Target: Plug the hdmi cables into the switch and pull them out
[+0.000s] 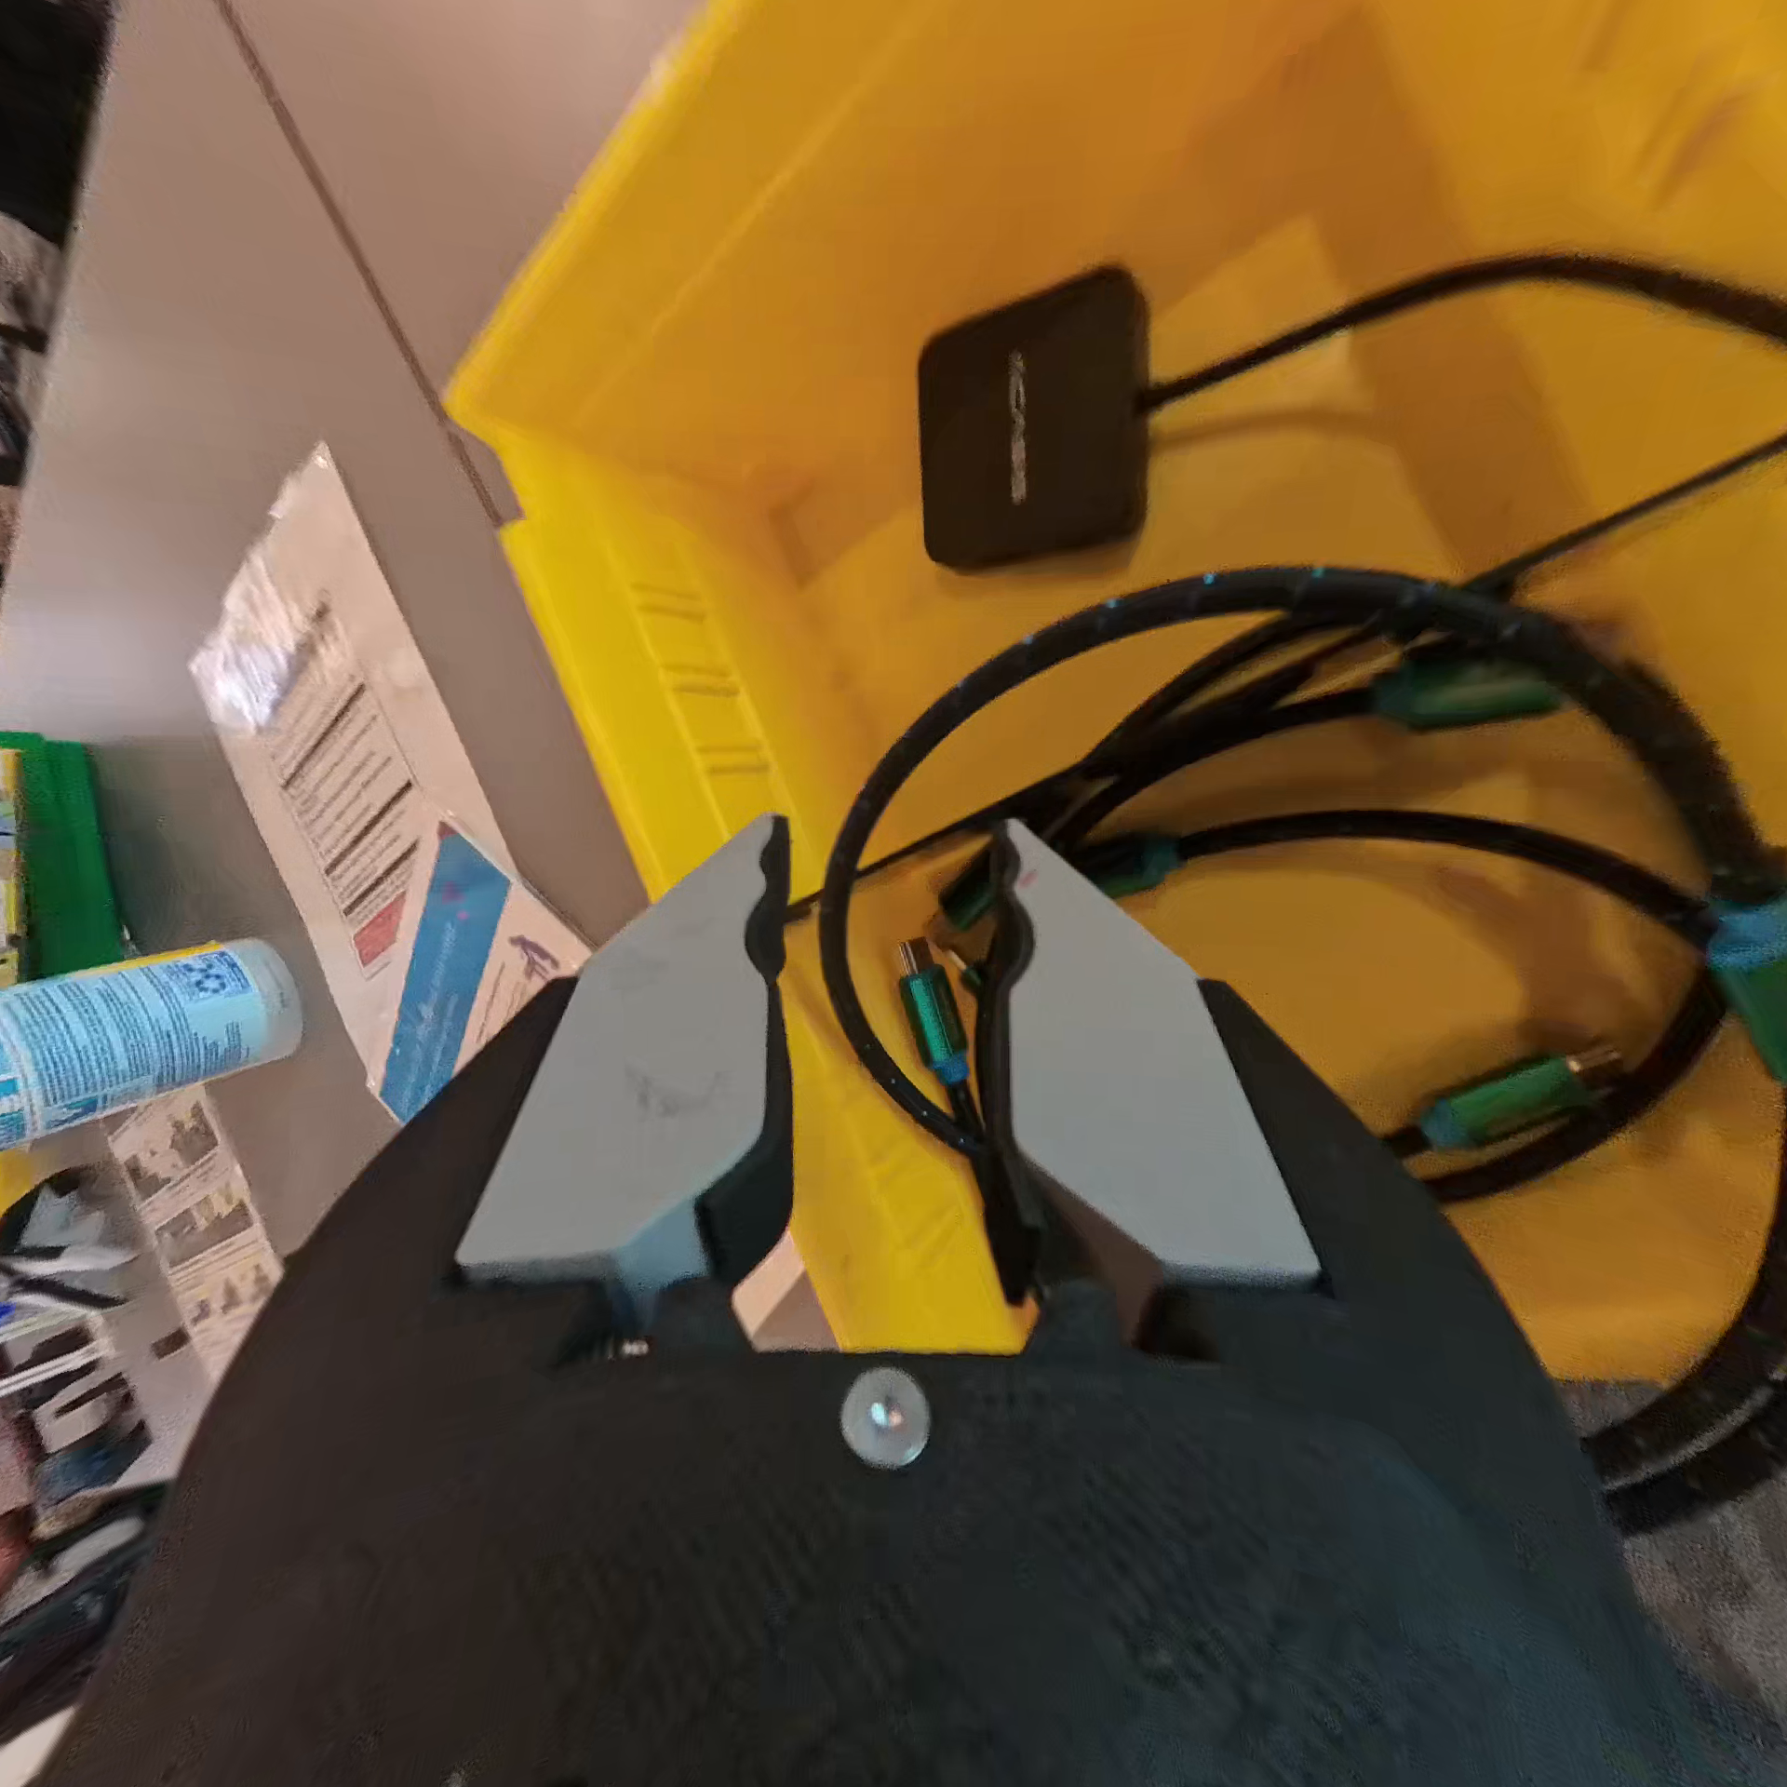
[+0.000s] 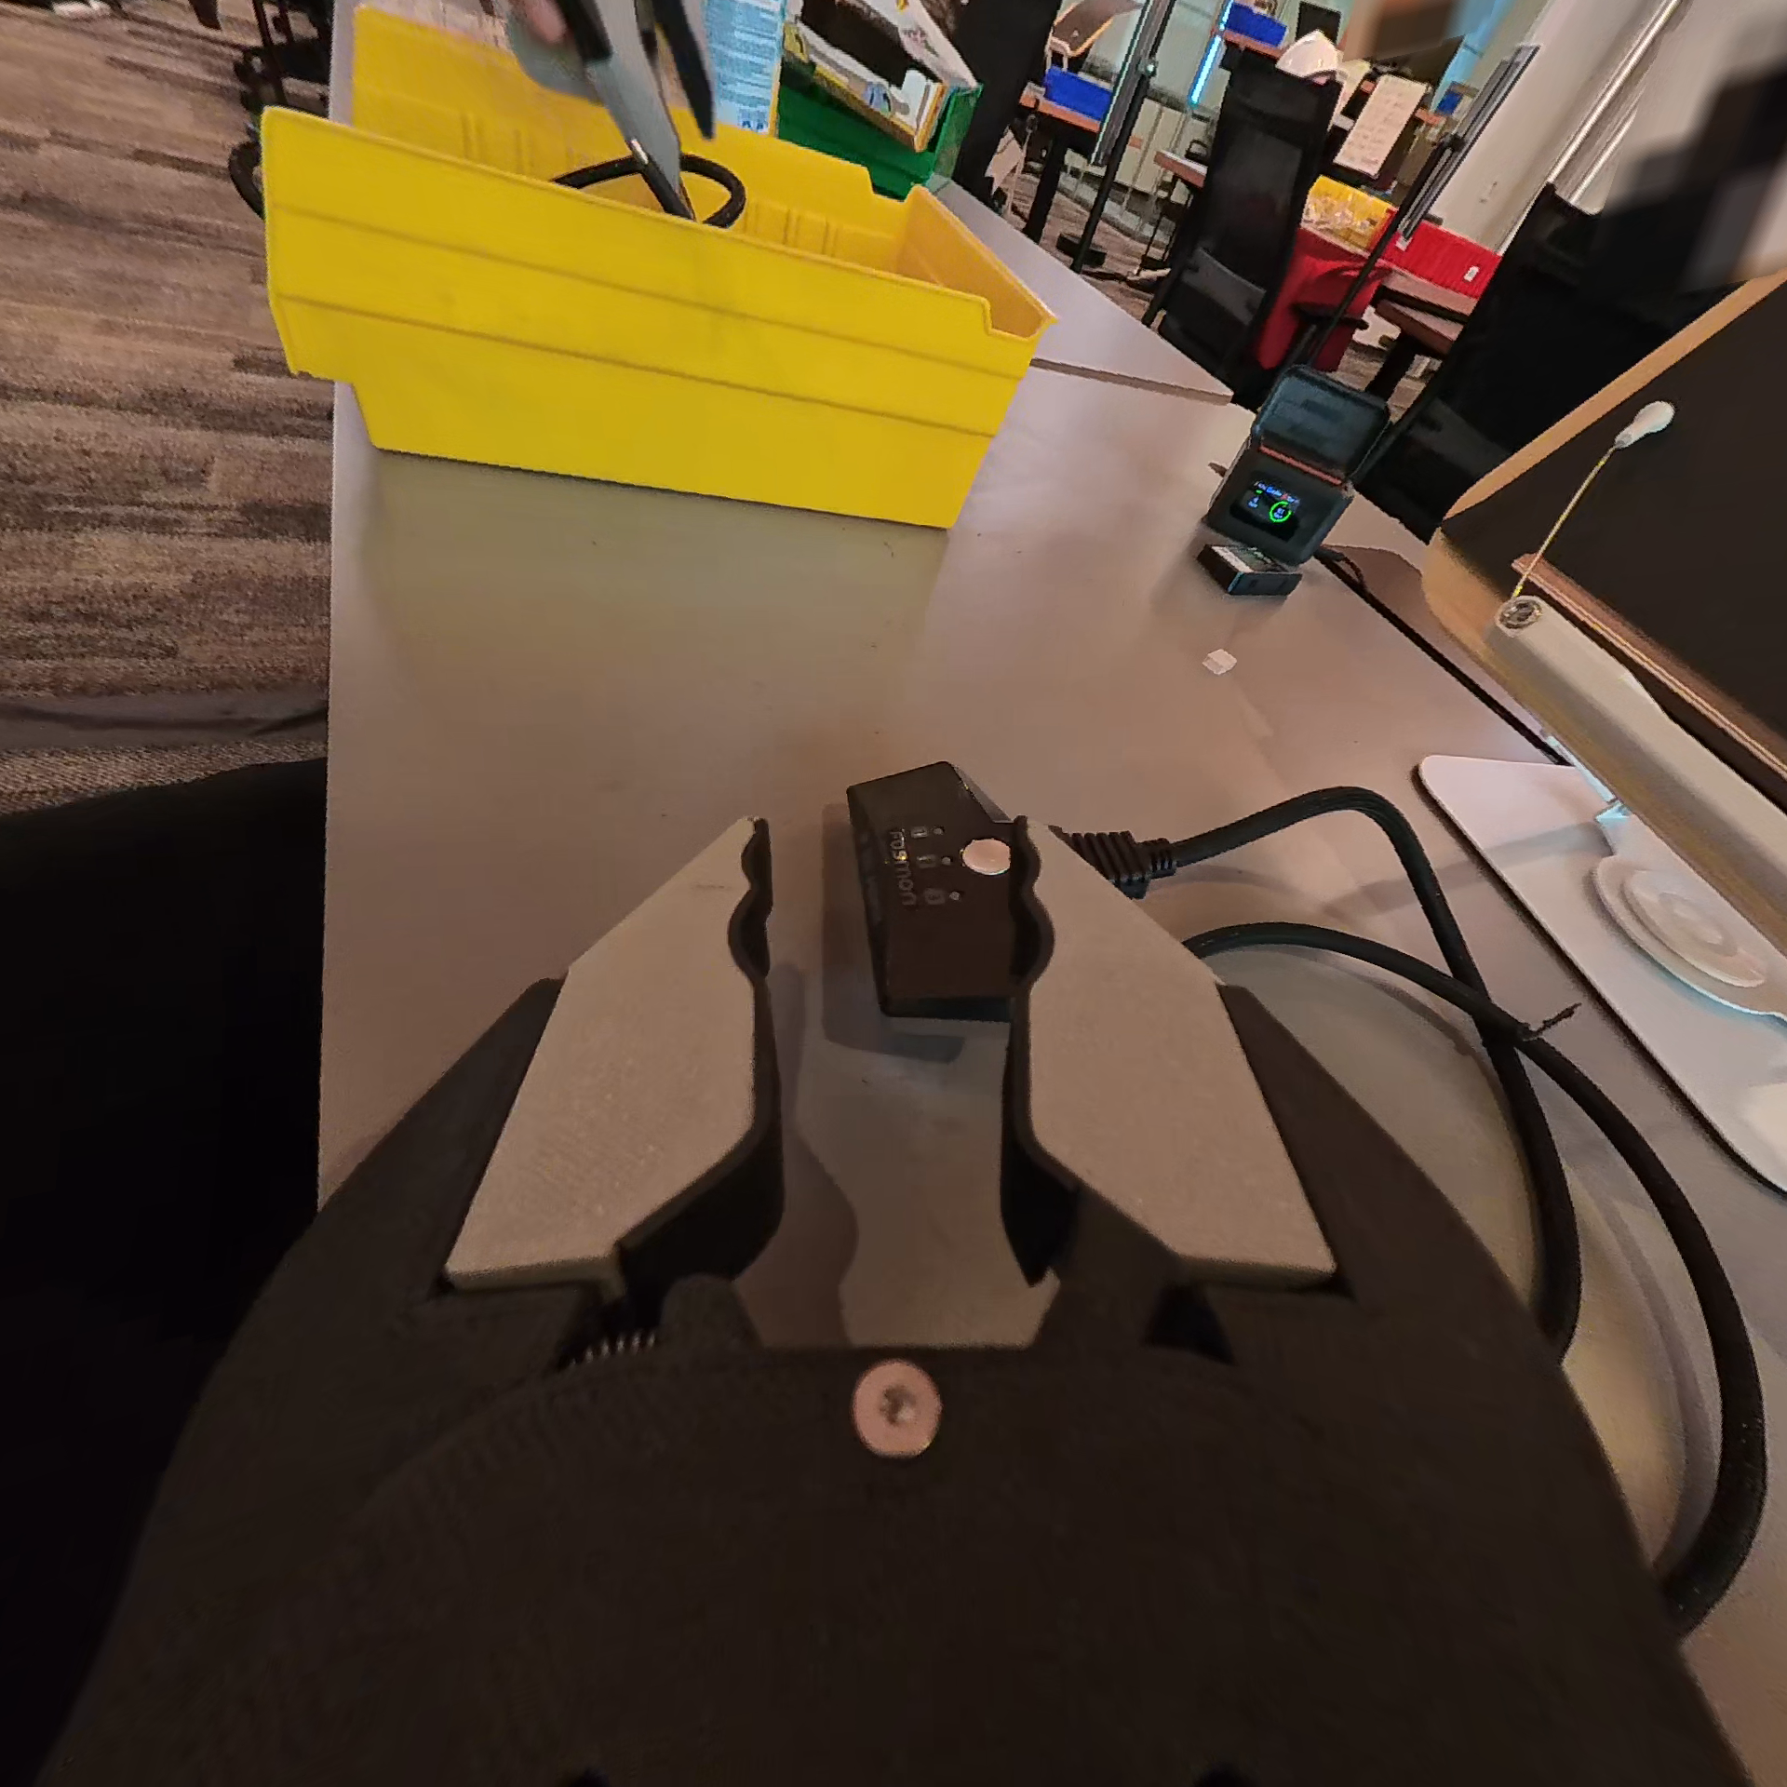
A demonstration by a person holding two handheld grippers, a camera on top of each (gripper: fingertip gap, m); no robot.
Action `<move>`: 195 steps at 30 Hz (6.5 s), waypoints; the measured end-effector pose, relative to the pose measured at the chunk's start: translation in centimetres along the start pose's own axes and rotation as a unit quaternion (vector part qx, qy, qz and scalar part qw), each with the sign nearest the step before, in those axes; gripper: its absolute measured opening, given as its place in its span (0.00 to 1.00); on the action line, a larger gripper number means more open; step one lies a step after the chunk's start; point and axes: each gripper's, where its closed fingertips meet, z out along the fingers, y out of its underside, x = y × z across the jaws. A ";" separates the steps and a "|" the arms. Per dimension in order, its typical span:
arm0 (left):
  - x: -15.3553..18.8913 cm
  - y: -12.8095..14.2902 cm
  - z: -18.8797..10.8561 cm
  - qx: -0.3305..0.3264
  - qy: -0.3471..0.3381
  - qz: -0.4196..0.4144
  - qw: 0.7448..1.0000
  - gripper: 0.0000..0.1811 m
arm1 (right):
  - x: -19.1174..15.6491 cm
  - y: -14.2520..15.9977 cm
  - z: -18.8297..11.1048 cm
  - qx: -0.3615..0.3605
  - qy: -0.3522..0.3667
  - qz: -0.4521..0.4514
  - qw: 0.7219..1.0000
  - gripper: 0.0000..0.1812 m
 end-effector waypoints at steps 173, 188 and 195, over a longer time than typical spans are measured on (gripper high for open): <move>23.5 -26.4 1.8 0.466 -0.064 0.222 0.854 0.00 | 8.4 5.1 5.5 -0.118 -0.114 0.199 0.966 0.20; 22.7 -26.5 2.2 0.461 -0.069 0.211 0.859 0.00 | 9.3 4.6 5.6 -0.101 -0.086 0.176 0.975 0.23; 22.4 -26.6 2.2 0.460 -0.071 0.207 0.861 0.00 | 10.0 4.4 5.5 -0.096 -0.073 0.179 0.976 0.21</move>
